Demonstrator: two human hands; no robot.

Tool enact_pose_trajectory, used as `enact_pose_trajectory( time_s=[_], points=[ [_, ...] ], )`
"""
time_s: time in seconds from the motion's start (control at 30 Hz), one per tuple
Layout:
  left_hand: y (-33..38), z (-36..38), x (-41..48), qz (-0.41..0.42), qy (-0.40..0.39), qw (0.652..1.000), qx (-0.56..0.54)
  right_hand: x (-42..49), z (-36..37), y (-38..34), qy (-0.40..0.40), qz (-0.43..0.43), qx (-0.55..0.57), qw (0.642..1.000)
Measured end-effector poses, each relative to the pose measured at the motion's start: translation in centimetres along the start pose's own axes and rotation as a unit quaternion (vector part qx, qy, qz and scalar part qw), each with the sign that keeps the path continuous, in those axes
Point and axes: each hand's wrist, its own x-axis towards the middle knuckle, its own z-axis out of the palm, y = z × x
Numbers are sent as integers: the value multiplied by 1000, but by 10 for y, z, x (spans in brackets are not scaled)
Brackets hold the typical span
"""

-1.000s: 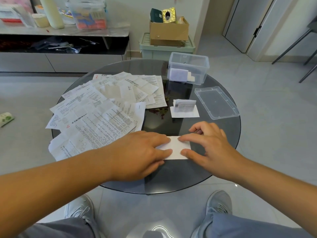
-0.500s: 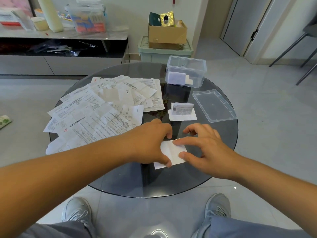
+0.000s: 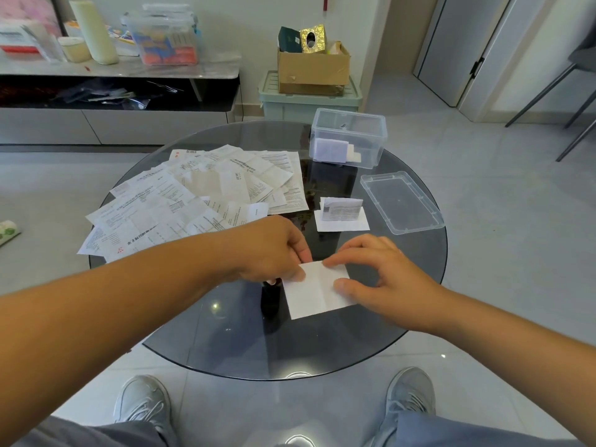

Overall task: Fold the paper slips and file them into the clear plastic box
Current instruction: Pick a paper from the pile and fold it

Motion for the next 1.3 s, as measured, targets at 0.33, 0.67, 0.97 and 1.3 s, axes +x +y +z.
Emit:
enact_pose_trajectory(
  time_s=[0.33, 0.67, 0.97, 1.3],
  points=[
    [3, 1, -3, 14, 4, 984, -180, 9, -12, -12, 106, 70, 230, 965],
    [0, 8, -1, 15, 76, 989, -126, 13, -9, -20, 145, 111, 273, 945],
    [-7, 13, 5, 66, 129, 989, 32, 11, -4, -24, 101, 121, 241, 958],
    [-4, 3, 0, 53, 79, 966, -239, 18, -15, -25, 114, 130, 339, 925]
  ],
)
